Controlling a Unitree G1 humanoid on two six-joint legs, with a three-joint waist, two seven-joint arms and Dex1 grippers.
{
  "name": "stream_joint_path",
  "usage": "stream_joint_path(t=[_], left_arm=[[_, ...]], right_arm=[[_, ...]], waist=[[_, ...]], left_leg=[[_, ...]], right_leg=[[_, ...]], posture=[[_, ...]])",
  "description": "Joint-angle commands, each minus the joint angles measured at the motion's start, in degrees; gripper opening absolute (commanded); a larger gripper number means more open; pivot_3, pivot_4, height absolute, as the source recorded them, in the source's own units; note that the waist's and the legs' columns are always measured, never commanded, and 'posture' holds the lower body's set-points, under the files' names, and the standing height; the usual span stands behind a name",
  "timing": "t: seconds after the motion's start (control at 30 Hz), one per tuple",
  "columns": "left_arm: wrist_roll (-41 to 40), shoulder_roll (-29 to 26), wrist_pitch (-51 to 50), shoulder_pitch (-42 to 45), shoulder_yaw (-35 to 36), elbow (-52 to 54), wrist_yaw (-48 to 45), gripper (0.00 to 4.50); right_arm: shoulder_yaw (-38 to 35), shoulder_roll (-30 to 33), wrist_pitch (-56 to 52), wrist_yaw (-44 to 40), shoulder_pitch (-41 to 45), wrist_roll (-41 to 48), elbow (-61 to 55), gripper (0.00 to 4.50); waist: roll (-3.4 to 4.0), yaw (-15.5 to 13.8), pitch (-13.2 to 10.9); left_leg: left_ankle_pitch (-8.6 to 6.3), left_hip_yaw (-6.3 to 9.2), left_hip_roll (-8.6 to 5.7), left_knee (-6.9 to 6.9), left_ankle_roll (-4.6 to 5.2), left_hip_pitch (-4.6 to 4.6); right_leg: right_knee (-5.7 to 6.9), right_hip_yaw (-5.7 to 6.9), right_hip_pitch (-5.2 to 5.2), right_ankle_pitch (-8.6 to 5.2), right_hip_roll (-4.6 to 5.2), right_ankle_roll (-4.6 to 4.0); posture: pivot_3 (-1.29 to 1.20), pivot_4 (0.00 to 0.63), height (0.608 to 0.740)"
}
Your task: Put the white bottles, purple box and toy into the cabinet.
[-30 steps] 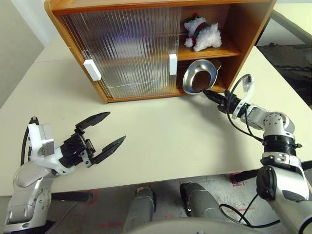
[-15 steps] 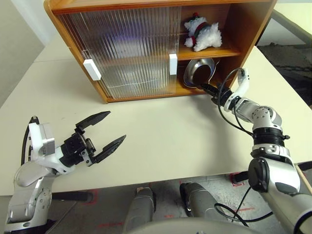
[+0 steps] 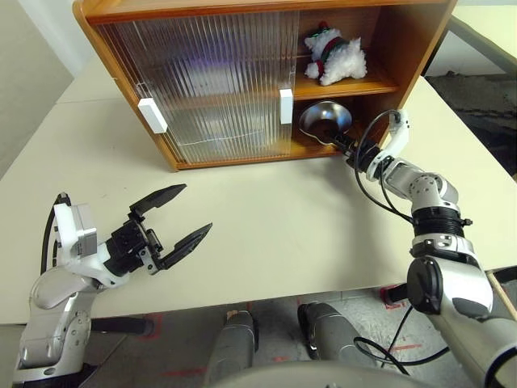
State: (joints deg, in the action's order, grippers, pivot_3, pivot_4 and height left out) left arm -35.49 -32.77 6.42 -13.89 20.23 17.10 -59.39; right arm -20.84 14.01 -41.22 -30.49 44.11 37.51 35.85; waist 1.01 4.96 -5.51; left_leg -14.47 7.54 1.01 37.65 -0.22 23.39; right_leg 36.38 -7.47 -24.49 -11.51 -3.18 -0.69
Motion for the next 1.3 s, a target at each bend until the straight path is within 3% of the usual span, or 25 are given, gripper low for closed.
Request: stream_joint_path(t=[0.03,0.2,0.57,0.7,1.0,1.3], left_arm=[[0.43,-0.08,0.68,-0.32,-0.01,0.46,-0.03,4.50],[0.40,-0.02,0.80,-0.40,-0.03,0.54,0.11,4.50],[-0.15,-0.51,0.74,-1.33,0.85,0.65,0.12,4.50],[-0.10,-0.46,0.85,-1.17,0.76,0.29,0.06,4.50],[0.11,-0.33,1.20,-1.80,1.42,0.34,0.48,4.50],[0.11,-0.51,1.21,-2.10,2.33,0.43,0.57,4.50]], right_arm=[[1.32,0.03,-0.07,-0.77,-0.44,-0.95,-1.13,4.49],[3.99,4.05,-3.17,-4.46,-1.74,-1.70,-4.32,4.49],[14.13,22.07,-20.42,-23.44,-7.47,1.45,-20.58,4.49],[13.91,22.62,-23.33,-25.93,-7.18,4.16,-24.36,3.55],[13.38,11.19,-26.20,-19.80,-3.13,9.12,-31.92,0.06],[13.70,0.28,-20.37,-10.69,-1.65,7.49,-33.29,0.02]], waist=[[0.00,0.00,0.00],[0.00,-0.21,0.00],[-0.01,-0.10,0.00],[-0.02,0.41,0.01],[-0.02,0.52,0.00],[-0.03,0.08,0.01]], left_leg=[[0.00,0.00,0.00,0.00,0.00,0.00],[0.00,0.00,0.00,0.01,0.00,0.01],[0.00,-0.06,-0.05,0.06,-0.02,0.00],[0.01,-0.06,-0.05,0.08,-0.02,-0.09],[0.04,-0.03,-0.01,0.07,0.02,-0.15],[0.04,0.01,-0.01,0.05,0.01,-0.05]], right_leg=[[0.00,0.00,0.00,0.00,0.00,0.00],[0.00,0.00,0.01,0.00,0.00,0.00],[-0.05,0.01,0.09,-0.18,-0.01,0.27],[-0.04,0.01,0.17,-0.38,-0.06,0.63],[0.00,0.01,0.18,-0.37,-0.14,0.60],[0.00,0.02,0.06,-0.04,-0.11,0.00]], posture=[[-0.12,0.126,0.740],[-0.12,0.125,0.740],[-0.14,0.123,0.740],[-0.14,0.124,0.740],[-0.12,0.122,0.740],[-0.10,0.117,0.740]])
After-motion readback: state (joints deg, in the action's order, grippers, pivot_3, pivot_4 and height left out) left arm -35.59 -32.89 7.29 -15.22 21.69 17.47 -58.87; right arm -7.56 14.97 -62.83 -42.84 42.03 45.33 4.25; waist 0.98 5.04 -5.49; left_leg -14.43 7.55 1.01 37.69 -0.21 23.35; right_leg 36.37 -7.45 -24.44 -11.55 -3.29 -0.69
